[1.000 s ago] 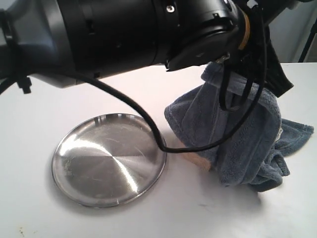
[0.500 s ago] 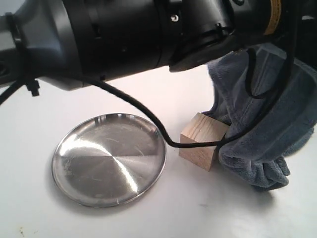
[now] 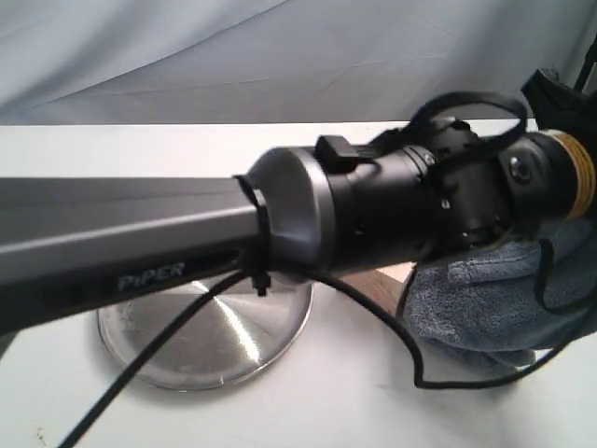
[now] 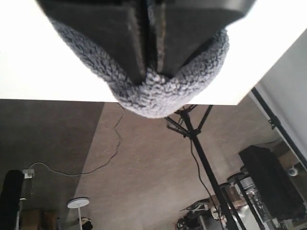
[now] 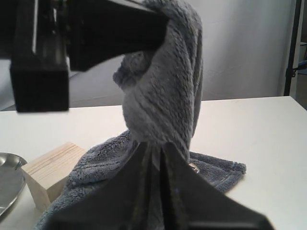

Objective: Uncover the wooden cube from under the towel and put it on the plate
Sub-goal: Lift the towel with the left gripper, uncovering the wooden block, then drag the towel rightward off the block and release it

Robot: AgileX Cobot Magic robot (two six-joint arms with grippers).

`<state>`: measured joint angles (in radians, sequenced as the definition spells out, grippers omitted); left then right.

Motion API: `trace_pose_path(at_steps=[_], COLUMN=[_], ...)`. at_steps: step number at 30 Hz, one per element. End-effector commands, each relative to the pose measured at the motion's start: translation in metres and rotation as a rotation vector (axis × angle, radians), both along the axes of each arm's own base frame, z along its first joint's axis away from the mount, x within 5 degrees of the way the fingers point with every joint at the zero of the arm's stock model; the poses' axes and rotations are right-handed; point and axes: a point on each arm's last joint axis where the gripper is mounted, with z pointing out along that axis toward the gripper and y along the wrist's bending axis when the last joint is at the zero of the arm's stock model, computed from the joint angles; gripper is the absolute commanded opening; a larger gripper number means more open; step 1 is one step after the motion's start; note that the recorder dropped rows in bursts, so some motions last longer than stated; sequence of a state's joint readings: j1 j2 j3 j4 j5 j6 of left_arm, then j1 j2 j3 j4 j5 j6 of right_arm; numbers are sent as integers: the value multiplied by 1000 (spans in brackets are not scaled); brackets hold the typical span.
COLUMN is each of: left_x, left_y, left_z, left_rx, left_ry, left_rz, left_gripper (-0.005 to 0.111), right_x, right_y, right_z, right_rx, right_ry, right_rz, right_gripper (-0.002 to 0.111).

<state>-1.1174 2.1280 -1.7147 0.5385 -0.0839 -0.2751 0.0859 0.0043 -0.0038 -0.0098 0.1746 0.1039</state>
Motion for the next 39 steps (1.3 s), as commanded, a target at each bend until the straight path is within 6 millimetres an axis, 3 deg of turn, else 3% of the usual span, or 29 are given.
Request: trace_pose_path(at_steps=[1, 6, 11, 16, 23, 30, 39], left_x=[-13, -24, -27, -26, 4, 44, 42], left_y=[-12, -22, -25, -24, -10, 11, 2], left_z=[-19, -29, -23, -26, -34, -38, -90], left_rx=[-10, -91, -237, -211, -110, -191, -92], left_ry=[64, 169, 356, 371, 307, 461, 518], left_rz=[-27, -58, -66, -39, 58, 190, 221], left_gripper=[0, 0, 0, 0, 1, 1, 1], right_x=[0, 0, 0, 0, 0, 0, 0], right_y=[0, 0, 0, 0, 0, 0, 0], right_z=[0, 0, 0, 0, 0, 0, 0], right_rx=[8, 8, 8, 8, 8, 8, 8], right_ry=[-12, -12, -12, -12, -12, -12, -12], right_rz=[-6, -6, -6, -6, -6, -6, -6], right_gripper=[7, 7, 7, 7, 7, 7, 7])
